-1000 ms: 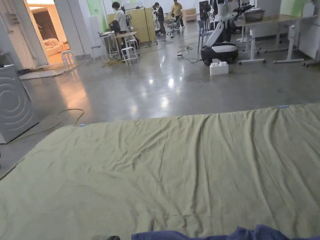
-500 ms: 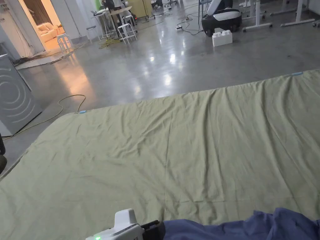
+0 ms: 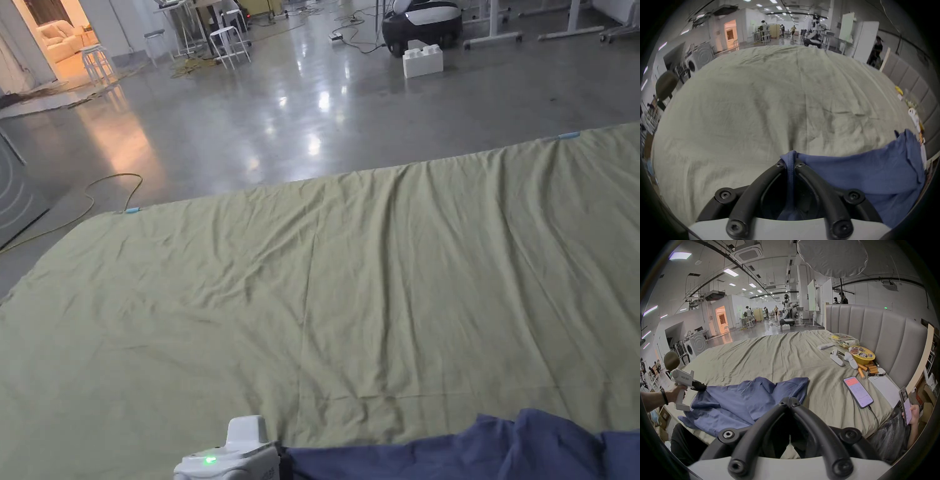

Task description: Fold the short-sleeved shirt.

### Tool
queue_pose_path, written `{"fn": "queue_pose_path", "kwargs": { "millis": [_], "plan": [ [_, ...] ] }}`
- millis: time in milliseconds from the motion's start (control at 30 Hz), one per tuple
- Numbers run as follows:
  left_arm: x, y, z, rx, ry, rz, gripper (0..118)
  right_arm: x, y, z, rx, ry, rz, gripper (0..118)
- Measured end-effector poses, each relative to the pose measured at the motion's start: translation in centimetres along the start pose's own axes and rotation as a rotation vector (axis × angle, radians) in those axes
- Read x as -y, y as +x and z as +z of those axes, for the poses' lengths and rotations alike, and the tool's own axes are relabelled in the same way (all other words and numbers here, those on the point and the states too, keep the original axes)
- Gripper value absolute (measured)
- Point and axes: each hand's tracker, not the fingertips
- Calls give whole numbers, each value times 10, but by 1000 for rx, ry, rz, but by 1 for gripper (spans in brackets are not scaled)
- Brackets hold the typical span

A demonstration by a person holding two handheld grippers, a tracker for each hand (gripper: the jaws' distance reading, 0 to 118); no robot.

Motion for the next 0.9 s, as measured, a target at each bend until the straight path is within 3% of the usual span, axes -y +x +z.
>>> {"fn": "queue_pose_path", "kwargs": {
  "millis": [167, 200, 233, 300, 333, 467, 600, 667, 767, 867, 900],
  "plan": [
    [-10, 13, -17, -38, -96, -121, 7, -26, 8, -35, -3, -13, 39, 1],
    [-12, 14, -19, -39, -112, -132, 7, -34, 15, -51, -7, -21, 40, 9],
    [-14, 15, -19, -39, -119, -128, 7, -42, 21, -68, -31, -69, 33, 29],
    [-16, 15, -21, -39, -128, -140, 7, -55, 33, -114, -36, -176, 16, 85],
    [-17, 15, -21, -37, -132, -142, 7, -56, 39, -137, -31, -228, -9, 89],
    [-17, 10, -20, -24, -133, -124, 7, -52, 66, -226, 33, -357, -143, 84],
    [-17, 8, -20, -12, -134, -125, 7, -37, 68, -281, -5, -456, -116, 85],
    [-15, 8, -21, -15, -126, -143, 7, -29, 62, -295, 41, -506, -87, 84],
    [-10, 10, -20, -24, -106, -171, 7, -25, 49, -291, 70, -467, 19, 68],
    [-13, 5, -15, 1, -104, -170, 7, -28, 46, -282, 45, -444, 79, 12],
    [-16, -1, -11, 32, -104, -107, 6, -31, 42, -276, 76, -440, 106, 9]
  ]
}}
